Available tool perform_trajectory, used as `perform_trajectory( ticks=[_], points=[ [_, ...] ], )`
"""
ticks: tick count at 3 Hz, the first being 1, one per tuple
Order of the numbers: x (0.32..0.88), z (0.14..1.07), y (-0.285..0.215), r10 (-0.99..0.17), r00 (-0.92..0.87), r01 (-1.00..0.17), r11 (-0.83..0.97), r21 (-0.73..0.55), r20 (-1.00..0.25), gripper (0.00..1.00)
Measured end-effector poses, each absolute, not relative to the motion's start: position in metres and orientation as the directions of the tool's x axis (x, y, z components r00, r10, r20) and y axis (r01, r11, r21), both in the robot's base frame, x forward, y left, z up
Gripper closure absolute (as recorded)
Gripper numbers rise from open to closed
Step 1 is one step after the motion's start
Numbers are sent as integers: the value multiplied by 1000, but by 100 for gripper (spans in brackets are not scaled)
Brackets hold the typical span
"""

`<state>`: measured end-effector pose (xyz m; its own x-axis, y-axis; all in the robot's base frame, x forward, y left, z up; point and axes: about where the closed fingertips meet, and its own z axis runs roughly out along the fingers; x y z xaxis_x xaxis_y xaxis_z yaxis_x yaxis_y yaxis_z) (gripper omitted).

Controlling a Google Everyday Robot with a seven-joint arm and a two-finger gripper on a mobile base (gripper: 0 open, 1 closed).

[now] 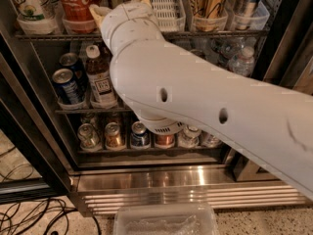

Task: Pick green can from top shelf of fridge

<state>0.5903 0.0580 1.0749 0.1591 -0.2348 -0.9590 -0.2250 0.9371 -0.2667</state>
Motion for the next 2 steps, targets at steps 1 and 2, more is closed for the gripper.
perform_trajectory(
  ticks=[1,2],
  points=[
    [597,1076,56,-233,158,-209,942,-263,-960,35],
    [606,1079,55,-234,161,-197,944,-263,-959,34]
  ],
)
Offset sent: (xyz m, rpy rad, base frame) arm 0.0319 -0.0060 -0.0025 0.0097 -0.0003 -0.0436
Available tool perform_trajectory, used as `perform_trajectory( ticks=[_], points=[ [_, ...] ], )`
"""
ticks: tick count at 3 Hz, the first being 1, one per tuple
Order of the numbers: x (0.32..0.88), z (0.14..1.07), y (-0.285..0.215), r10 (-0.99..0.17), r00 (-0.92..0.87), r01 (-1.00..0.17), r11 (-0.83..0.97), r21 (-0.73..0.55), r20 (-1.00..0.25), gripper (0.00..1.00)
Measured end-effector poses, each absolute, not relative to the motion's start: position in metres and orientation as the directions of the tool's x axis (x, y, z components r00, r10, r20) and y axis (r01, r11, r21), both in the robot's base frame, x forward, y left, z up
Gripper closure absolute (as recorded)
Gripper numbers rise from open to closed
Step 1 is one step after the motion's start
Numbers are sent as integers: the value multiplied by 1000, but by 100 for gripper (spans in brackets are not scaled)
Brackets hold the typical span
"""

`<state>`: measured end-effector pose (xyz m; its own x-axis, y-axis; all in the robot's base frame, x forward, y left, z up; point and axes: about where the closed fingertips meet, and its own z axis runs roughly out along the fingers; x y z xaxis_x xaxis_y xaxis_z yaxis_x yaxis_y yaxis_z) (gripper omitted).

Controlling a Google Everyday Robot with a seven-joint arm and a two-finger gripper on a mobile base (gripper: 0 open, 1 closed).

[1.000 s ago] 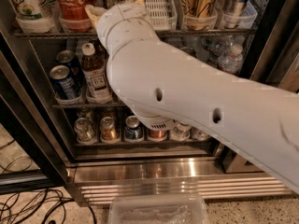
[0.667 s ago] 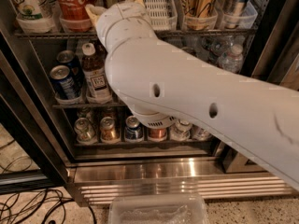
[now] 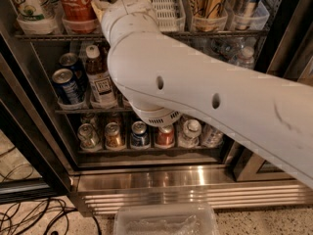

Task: Pick green can from top shelf of fridge

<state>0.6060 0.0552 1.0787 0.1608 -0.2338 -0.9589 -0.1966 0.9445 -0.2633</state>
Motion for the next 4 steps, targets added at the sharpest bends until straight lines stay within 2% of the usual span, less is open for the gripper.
perform_trajectory(
  ticks=[2,3,4],
  points=[
    [622,1079,53,-233,154,-177,950,-259,-960,35],
    [626,1075,54,-228,141,-181,951,-252,-963,51],
    [629,1073,56,-208,128,-194,953,-230,-970,74]
  ],
)
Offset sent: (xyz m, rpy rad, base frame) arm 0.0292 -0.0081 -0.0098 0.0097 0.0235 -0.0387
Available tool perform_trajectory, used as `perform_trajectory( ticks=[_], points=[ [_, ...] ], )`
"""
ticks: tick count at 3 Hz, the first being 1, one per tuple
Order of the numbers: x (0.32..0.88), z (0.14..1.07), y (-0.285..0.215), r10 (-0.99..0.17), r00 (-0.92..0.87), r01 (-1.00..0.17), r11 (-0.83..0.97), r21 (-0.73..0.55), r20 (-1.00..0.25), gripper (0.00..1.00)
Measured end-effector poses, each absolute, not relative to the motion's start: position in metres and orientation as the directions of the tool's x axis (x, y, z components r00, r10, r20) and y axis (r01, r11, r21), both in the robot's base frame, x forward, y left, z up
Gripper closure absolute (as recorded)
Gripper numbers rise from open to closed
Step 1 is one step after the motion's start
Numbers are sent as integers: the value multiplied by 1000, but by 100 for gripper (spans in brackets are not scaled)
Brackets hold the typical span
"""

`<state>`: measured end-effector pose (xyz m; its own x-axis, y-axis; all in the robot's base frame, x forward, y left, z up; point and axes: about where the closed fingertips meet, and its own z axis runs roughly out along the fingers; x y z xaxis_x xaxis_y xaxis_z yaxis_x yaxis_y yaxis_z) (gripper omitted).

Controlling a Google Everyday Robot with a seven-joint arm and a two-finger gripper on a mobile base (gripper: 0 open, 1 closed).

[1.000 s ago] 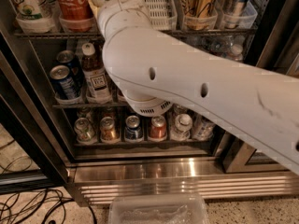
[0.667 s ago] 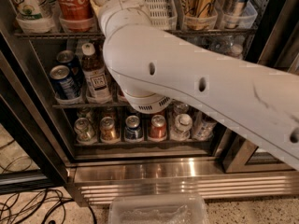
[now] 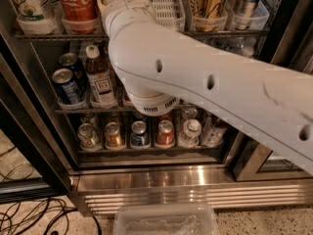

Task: Pick green can from top shelf of fridge

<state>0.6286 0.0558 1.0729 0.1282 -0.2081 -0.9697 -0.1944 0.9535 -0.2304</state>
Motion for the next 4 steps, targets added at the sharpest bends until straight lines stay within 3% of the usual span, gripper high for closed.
perform_trajectory(
  ticks=[1,4],
  points=[
    [629,1073,59,-189,125,-215,953,-213,-974,100],
    [618,1108,51,-139,186,-235,955,-181,-973,100]
  ],
)
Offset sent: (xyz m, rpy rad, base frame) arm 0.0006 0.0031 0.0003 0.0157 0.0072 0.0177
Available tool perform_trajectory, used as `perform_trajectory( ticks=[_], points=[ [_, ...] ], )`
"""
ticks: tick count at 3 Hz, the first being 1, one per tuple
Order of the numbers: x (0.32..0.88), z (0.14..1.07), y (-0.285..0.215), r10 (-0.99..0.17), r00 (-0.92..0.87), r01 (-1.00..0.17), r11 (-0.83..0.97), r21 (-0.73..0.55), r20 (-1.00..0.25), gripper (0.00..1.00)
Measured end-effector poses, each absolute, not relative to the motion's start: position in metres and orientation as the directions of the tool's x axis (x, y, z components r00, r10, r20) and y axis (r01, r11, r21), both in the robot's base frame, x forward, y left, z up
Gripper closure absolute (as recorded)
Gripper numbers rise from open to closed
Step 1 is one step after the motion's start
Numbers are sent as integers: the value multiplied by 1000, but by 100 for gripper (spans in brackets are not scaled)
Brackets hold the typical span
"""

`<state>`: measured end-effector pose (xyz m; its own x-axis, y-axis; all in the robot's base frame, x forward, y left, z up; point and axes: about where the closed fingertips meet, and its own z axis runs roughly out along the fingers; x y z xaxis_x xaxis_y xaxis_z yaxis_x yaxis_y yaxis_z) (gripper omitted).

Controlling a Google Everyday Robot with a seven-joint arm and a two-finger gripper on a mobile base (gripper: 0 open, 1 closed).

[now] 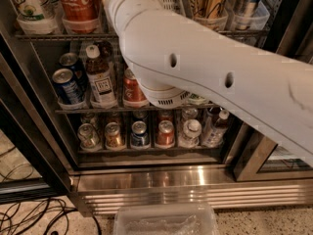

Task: Pick green can from top shelf of fridge

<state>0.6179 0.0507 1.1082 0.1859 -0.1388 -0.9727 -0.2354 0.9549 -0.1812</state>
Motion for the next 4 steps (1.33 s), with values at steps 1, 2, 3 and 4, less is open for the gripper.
perform_trajectory(
  ticks=[1,2,3,4],
  points=[
    [615,1123,47,-115,192,-253,954,-163,-975,100],
    [607,1128,37,-111,163,-289,945,-155,-980,100],
    [599,1127,31,-101,128,-334,932,-139,-987,100],
    [582,1088,7,-183,51,-389,902,-189,-982,100]
  ],
)
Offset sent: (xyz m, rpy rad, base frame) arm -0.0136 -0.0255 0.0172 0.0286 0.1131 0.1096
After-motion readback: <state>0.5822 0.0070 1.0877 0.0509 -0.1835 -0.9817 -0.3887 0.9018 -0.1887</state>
